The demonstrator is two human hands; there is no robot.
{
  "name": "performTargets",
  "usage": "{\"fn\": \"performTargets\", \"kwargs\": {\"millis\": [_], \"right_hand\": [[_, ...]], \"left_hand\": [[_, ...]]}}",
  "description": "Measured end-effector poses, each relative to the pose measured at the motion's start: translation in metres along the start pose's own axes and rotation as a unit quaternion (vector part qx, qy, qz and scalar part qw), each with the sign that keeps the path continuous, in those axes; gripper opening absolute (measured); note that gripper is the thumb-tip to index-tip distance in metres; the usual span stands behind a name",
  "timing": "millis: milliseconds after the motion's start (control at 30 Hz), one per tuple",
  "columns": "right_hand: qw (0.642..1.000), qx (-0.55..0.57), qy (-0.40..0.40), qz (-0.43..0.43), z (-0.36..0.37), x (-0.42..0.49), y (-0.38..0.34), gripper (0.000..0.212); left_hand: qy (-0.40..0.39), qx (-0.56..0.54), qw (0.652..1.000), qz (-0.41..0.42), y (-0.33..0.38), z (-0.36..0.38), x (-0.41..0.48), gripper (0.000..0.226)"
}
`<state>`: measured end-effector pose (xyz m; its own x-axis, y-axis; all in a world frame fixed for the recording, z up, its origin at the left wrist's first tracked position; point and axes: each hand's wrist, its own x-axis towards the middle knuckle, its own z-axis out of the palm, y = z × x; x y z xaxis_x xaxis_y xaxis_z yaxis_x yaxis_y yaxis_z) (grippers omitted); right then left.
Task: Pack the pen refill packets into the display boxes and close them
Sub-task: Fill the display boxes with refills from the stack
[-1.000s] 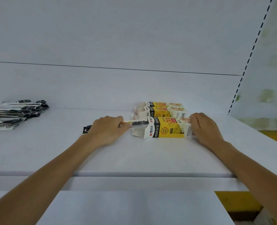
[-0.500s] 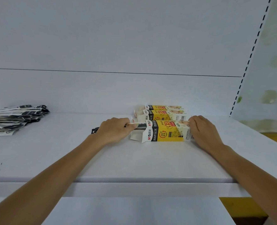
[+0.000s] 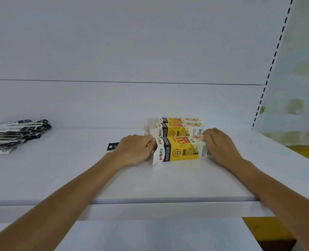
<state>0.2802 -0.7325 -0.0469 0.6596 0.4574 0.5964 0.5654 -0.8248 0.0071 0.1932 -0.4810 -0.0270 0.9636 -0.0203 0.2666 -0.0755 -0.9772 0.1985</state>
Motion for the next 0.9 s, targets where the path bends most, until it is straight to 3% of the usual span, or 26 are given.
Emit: {"fn": "performTargets", "kwargs": {"millis": [33,133,233,300,400,467,567,667,700,800,900], "right_hand": [[1.0,0.005,-0.016,0.008,-0.002,-0.001,-0.003,0.004],[0.999,-0.002,-0.048,-0.006,-0.005,-0.001,-0.004,0.027],[0.994,-0.085,-0.016,-0.066,-0.005,-0.002,-0.007,0.023],[0.997,-0.06,0.015,-0.049,-0.004,0.0,-0.006,0.008],[0.998,-0.048,0.013,-0.048,0.0,-0.001,-0.007,0.013],[0.999,-0.032,0.002,-0.026,0.002,-0.002,-0.006,0.017],[0.999,-0.047,0.002,-0.024,0.005,-0.001,-0.003,0.011],[0.999,-0.036,0.007,-0.023,0.005,-0.001,-0.001,0.016],[0.999,-0.041,0.008,-0.032,0.005,-0.002,-0.001,0.015],[1.0,-0.011,0.015,0.001,0.005,0.0,-0.001,0.017],[0.999,0.012,-0.005,0.032,0.005,0.0,-0.004,0.02]], "left_hand": [[-0.006,-0.014,1.0,0.004,0.003,0.0,0.0,0.033],[-0.009,-0.007,1.0,-0.012,0.008,0.004,0.002,0.031],[0.018,0.052,0.996,-0.071,0.012,0.009,0.006,0.04],[-0.014,0.012,0.997,-0.079,0.011,0.009,0.007,0.044],[-0.105,-0.076,0.99,-0.059,0.007,0.001,0.004,0.049],[-0.12,-0.125,0.984,-0.044,0.002,0.0,0.004,0.044],[-0.069,-0.197,0.977,-0.036,-0.009,-0.008,0.0,0.036],[-0.009,-0.058,0.998,-0.026,-0.026,-0.027,-0.007,0.064],[-0.006,-0.049,0.998,-0.048,-0.033,-0.032,-0.011,0.06],[-0.031,-0.158,0.972,-0.169,-0.054,-0.035,-0.022,0.031],[-0.035,-0.239,0.953,-0.182,-0.064,-0.031,-0.028,0.021]]}}
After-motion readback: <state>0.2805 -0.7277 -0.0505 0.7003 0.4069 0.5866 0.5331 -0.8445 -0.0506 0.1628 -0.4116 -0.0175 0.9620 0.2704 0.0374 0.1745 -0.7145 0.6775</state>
